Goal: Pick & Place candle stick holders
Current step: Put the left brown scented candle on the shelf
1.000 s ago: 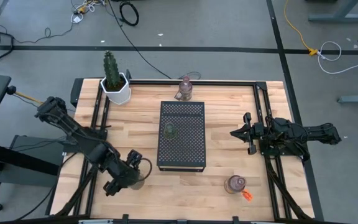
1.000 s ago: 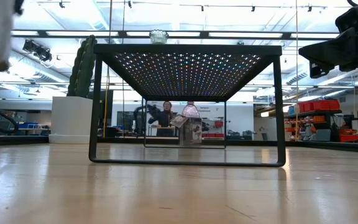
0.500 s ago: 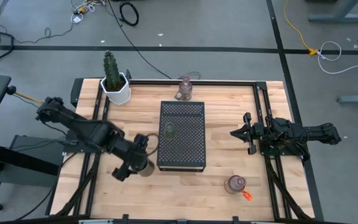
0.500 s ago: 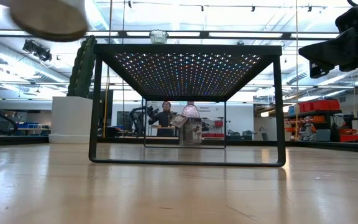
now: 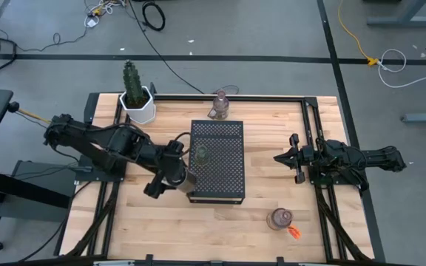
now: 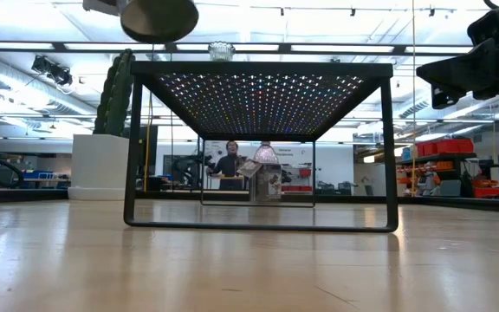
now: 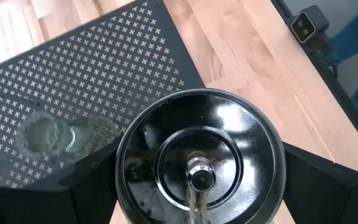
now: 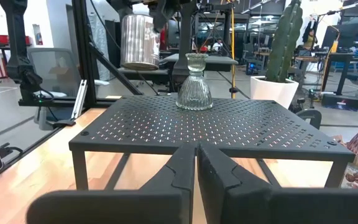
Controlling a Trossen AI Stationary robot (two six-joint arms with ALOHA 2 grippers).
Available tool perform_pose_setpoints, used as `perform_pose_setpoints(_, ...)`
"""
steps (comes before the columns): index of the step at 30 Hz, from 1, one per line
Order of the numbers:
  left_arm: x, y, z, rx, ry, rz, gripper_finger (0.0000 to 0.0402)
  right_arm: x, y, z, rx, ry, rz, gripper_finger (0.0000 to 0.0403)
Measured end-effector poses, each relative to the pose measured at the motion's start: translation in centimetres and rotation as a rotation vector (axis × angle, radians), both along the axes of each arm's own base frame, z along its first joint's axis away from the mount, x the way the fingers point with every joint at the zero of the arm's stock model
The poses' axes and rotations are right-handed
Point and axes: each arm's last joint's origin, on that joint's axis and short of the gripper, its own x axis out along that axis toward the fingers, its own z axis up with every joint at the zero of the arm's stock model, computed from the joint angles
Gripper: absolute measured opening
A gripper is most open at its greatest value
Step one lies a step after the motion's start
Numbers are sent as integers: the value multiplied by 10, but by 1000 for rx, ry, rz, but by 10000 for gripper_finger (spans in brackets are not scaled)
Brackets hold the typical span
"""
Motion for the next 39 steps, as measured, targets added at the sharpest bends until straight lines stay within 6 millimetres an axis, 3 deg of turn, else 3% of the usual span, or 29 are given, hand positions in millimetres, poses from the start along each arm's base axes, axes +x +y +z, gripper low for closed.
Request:
perform_pose_setpoints(13,43,1,19,25,-50,-6,365,0,0,0,0,0,0,23)
perform_pose_setpoints(24,73,-5,1,93,-1,-62,365,0,0,0,0,0,0,23)
perform_pose_setpoints(39,105,11,-15,75,-43,-3,365,0,0,0,0,0,0,23)
